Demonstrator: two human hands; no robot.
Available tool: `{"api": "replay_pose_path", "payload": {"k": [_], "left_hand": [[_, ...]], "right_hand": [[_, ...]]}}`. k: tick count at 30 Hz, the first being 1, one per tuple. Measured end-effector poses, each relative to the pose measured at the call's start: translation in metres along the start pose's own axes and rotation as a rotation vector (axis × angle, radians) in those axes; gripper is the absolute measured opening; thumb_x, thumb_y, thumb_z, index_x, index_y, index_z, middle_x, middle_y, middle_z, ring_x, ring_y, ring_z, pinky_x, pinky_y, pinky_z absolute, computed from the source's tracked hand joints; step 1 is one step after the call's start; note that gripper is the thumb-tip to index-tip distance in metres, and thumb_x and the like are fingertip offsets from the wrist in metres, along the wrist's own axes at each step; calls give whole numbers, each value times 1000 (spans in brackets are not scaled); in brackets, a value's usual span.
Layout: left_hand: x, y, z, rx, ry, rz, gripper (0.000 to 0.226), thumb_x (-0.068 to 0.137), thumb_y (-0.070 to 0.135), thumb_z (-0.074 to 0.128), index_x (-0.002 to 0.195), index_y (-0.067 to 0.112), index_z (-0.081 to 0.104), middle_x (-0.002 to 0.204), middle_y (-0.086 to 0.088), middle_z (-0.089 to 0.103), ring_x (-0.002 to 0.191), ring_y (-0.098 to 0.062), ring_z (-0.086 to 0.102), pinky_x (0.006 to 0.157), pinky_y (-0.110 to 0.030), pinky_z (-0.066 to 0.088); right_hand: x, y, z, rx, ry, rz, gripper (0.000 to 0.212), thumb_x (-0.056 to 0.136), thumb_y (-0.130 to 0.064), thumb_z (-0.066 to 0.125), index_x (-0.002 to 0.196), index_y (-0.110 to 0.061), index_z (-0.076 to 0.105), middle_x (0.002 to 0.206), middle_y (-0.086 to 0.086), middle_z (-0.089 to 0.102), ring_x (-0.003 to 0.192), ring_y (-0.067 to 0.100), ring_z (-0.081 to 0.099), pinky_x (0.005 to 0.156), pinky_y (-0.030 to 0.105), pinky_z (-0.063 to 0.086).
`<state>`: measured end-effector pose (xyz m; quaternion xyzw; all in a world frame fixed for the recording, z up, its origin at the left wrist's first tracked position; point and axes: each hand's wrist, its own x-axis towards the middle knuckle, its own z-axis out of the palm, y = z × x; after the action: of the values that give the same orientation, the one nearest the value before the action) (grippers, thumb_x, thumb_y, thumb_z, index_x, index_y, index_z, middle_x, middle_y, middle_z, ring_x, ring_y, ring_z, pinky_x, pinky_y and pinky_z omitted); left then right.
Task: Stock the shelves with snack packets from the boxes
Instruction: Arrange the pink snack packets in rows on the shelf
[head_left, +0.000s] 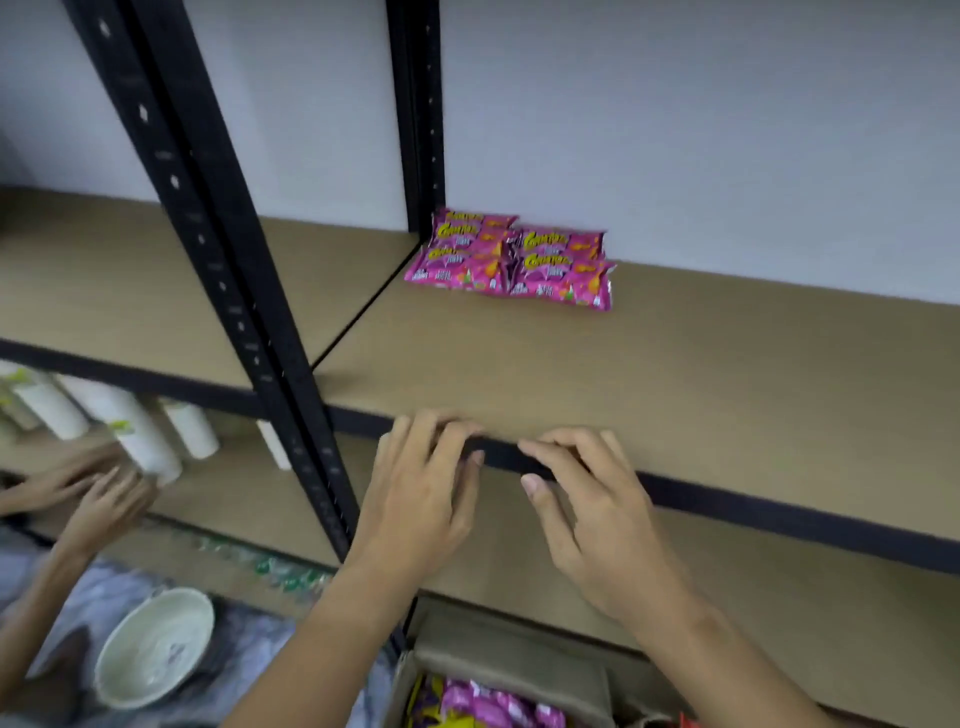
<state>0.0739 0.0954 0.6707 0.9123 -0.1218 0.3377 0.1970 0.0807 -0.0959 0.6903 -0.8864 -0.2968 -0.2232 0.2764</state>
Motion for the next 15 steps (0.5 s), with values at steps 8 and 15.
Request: {"api": "replay_pose_path", "payload": {"k": [8,15], "left_hand": [[-132,-1,90,-41,-131,-162,41,92,6,61,133,10,55,140,-8,49,118,-28,54,96,-43,46],[-305,-89,241,4,-578,-432,33,89,10,61,121,7,55,112,-11,58,104,-35,56,82,-45,51]], "right_hand": [[-113,45,95,66,-190,72,31,95,-16,62,125,-8,64,117,0,57,114,16,51,101,31,45],[-219,114,256,73,-486,327,39,97,-24,59,135,-13,57,125,-1,55,120,15,47,103,27,39]]}}
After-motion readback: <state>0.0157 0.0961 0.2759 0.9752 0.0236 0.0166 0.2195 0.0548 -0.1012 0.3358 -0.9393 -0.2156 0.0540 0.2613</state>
